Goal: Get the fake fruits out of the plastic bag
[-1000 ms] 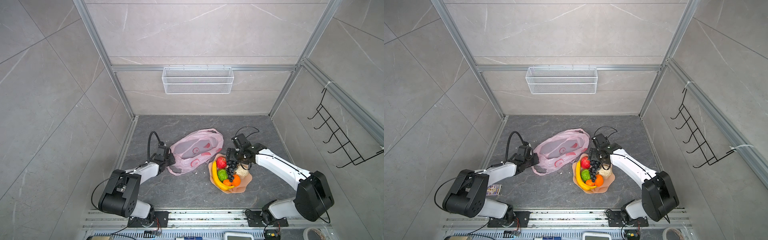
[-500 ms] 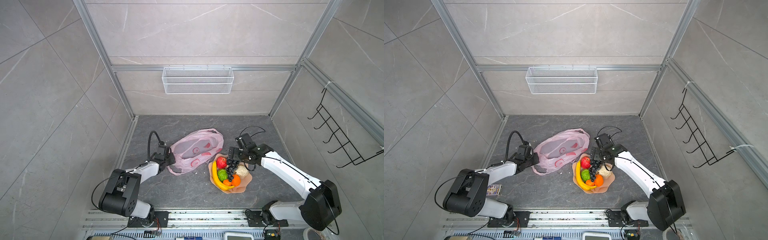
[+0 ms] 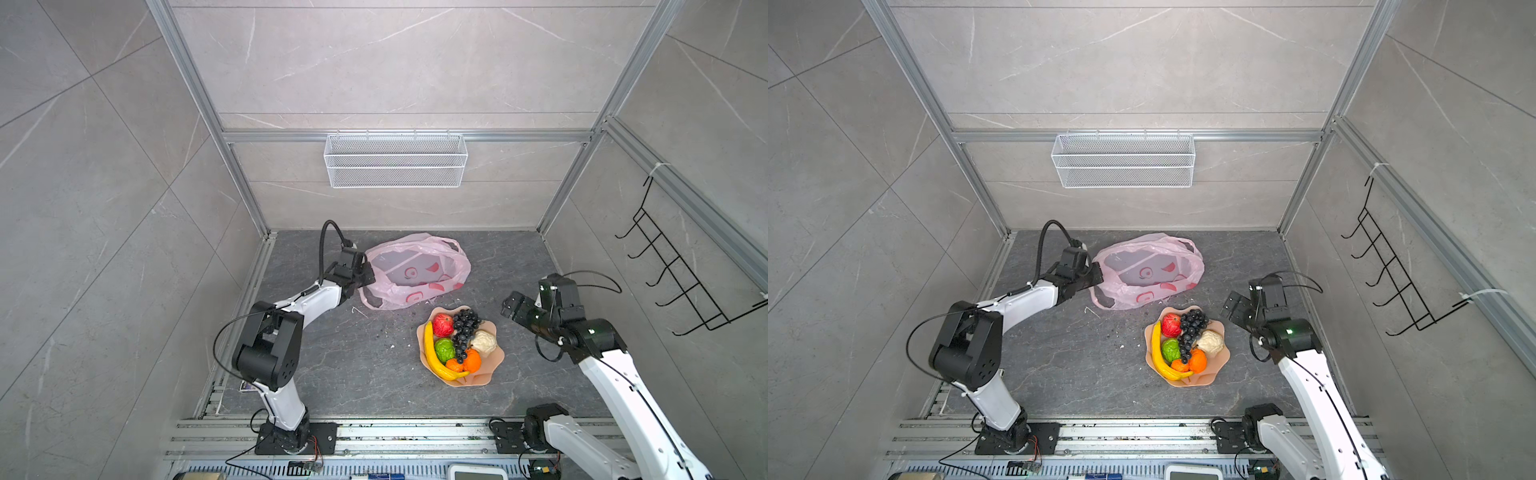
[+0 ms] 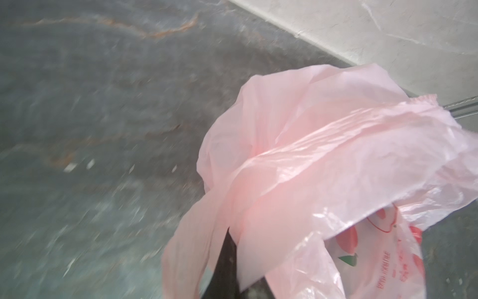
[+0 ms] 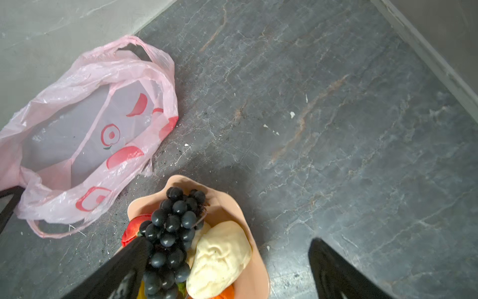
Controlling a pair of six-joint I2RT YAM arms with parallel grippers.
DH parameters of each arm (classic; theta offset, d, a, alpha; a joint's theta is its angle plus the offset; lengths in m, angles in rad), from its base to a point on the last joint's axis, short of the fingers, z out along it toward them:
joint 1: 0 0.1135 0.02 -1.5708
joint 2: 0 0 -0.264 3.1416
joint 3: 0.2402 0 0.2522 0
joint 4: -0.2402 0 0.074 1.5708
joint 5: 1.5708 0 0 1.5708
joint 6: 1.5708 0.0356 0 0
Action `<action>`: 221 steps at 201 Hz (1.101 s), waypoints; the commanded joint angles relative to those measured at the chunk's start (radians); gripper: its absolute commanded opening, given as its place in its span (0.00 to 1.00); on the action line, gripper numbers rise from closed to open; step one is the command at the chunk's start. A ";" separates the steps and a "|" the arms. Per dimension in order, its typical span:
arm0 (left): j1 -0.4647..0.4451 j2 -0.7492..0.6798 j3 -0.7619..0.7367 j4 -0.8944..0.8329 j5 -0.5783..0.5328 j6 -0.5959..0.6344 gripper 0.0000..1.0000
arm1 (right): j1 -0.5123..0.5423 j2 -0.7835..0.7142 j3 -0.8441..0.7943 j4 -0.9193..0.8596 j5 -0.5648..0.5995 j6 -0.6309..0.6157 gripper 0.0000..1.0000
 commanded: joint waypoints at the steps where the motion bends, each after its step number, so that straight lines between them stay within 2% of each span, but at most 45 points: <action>1: -0.002 0.098 0.178 -0.059 0.018 0.062 0.03 | -0.009 -0.056 -0.071 -0.009 -0.056 0.075 1.00; 52: -0.006 0.335 0.532 -0.244 0.098 0.172 0.06 | -0.010 -0.112 -0.231 0.106 -0.143 0.197 1.00; 100: -0.007 0.473 0.725 -0.354 0.076 0.223 0.12 | -0.009 -0.150 -0.337 0.196 -0.226 0.233 1.00; 106: -0.007 0.487 0.750 -0.369 0.075 0.225 0.15 | -0.009 -0.152 -0.347 0.202 -0.233 0.235 1.00; 149: -0.009 0.491 0.857 -0.489 0.052 0.227 0.56 | -0.009 -0.186 -0.416 0.238 -0.252 0.260 1.00; 171: -0.010 0.438 0.853 -0.538 0.051 0.226 0.71 | -0.009 -0.186 -0.437 0.249 -0.253 0.264 1.00; 202: -0.010 0.294 0.685 -0.514 0.035 0.187 0.81 | -0.009 -0.194 -0.469 0.305 -0.292 0.280 1.00; 221: -0.010 0.193 0.540 -0.461 0.033 0.158 0.83 | -0.009 -0.201 -0.485 0.335 -0.306 0.287 1.00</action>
